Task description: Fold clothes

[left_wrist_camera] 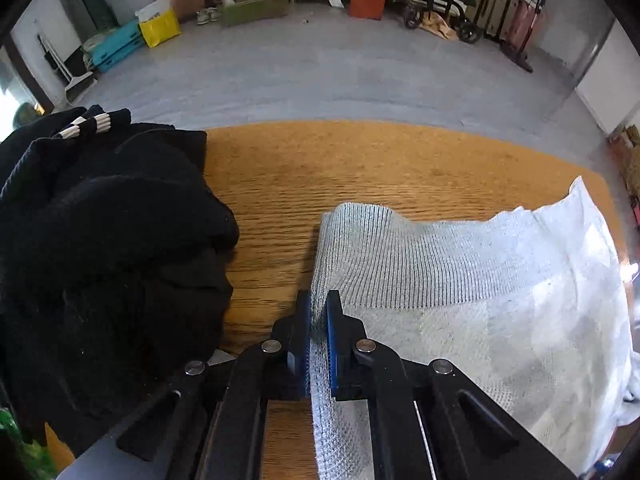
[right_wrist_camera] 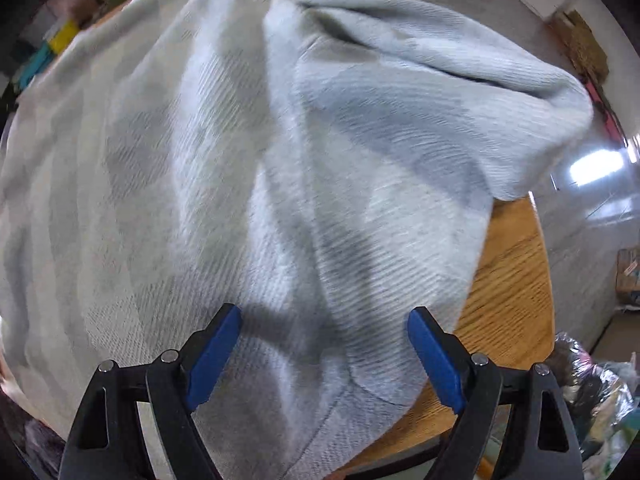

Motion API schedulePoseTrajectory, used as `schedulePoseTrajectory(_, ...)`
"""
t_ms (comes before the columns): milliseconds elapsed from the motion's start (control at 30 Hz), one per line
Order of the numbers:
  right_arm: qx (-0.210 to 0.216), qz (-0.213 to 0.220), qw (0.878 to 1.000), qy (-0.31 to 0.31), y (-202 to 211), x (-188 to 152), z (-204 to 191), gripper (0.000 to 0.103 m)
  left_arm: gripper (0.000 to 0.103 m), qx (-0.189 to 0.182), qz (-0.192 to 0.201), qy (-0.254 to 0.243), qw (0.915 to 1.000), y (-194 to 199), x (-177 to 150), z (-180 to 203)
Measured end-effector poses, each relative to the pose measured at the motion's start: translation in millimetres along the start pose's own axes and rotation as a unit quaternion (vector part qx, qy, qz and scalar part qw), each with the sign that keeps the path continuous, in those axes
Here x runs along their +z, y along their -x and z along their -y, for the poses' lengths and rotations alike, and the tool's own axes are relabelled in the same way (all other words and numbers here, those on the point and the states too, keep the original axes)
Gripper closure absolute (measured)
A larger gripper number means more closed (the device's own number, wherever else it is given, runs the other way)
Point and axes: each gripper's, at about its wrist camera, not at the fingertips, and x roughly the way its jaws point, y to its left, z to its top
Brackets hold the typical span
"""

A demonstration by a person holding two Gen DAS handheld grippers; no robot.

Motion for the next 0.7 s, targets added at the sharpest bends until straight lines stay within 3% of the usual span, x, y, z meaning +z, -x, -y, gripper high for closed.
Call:
schedulePoseTrajectory(267, 0.015, 0.007, 1.000, -0.011, -2, 7, 8, 0.012, 0.096, -0.002, 0.002, 0.057, 0.9984, -8, 21, -26)
schedulePoseTrajectory(333, 0.023, 0.007, 1.000, -0.020, -4, 8, 15, 0.010, 0.097, 0.019, -0.006, 0.054, 0.9983, -15, 19, -27)
schedulePoseTrajectory(400, 0.025, 0.009, 0.999, -0.025, -5, 9, 21, 0.009, 0.103, 0.067, 0.007, 0.051, 0.9964, -18, 18, -32)
schedulePoseTrajectory(467, 0.026, 0.010, 0.999, -0.027, -6, 10, 24, 0.007, 0.103, 0.076, 0.034, 0.050, 0.9953, -12, 16, -42)
schedulePoseTrajectory(700, 0.022, 0.012, 0.999, -0.031, -7, 21, 32, 0.005, 0.103, -0.043, -0.003, 0.056, 0.9975, 15, 8, -45)
